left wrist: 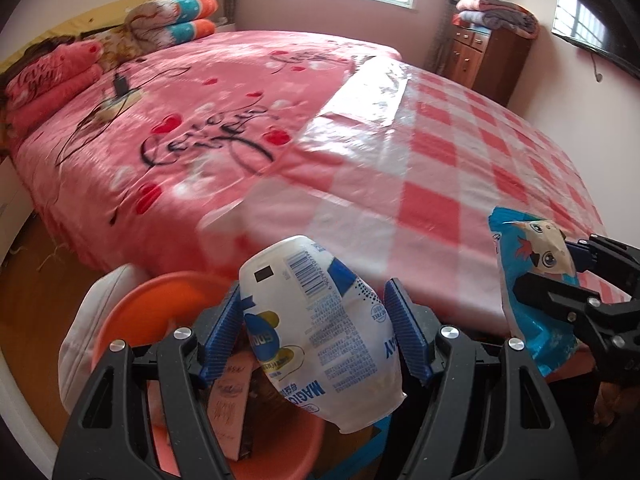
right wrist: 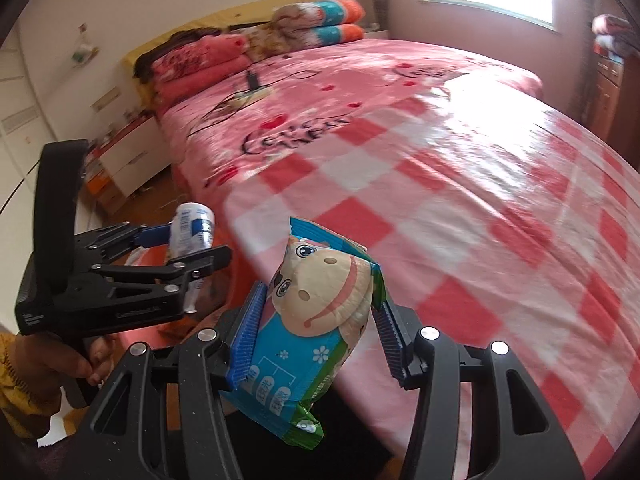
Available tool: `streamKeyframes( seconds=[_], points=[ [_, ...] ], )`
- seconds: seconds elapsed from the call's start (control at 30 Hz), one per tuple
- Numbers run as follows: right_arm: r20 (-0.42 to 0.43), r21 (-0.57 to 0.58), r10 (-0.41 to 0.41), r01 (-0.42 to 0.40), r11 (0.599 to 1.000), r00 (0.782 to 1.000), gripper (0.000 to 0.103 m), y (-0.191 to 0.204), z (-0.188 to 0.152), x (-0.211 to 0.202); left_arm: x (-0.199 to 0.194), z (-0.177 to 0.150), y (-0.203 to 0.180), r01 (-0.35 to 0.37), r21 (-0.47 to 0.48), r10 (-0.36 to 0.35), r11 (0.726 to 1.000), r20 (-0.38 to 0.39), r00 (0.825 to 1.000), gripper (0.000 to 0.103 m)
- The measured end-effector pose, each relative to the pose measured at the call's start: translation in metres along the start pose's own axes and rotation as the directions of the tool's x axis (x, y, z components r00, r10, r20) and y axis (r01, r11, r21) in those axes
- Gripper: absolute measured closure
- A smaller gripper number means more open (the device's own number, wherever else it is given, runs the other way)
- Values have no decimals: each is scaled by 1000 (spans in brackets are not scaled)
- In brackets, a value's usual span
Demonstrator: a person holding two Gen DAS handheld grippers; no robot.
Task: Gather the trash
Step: 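Carry the yogurt bottle and snack bag in both tools over the orange bucket, then open the left tool over the bucket while the right tool releases the snack bag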
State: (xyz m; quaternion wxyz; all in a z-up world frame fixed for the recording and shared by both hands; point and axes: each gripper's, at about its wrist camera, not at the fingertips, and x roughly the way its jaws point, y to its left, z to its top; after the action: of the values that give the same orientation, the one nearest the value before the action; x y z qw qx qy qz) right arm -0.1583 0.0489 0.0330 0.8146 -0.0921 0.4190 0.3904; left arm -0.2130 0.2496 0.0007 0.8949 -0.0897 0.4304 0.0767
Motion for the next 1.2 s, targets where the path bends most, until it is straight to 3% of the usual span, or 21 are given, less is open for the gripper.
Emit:
streamKeyframes(
  seconds=[0.13, 0.3, 1.0, 1.1, 1.2],
  points=[
    [-20, -46, 33, -34, 998, 999, 49, 22, 3, 9, -1, -11, 15, -23, -30, 23, 999, -16, 1000, 32],
    [-48, -101, 70, -74, 992, 996, 49, 48, 3, 20, -1, -26, 36, -47, -72, 44, 996, -49, 998, 41],
    [-179, -227, 171, -210, 951, 969, 49, 121, 13, 89, 1, -58, 112, -146, -235, 124, 961, -104, 987, 42],
    [-208, -236, 197, -245, 940, 958, 45, 132, 13, 99, 1, -59, 121, -157, -255, 133, 954, -108, 985, 42],
    [-209, -218, 208, -253, 943, 956, 28, 131, 13, 103, 3, -60, 128, -174, -267, 149, 948, -112, 982, 42]
  ],
)
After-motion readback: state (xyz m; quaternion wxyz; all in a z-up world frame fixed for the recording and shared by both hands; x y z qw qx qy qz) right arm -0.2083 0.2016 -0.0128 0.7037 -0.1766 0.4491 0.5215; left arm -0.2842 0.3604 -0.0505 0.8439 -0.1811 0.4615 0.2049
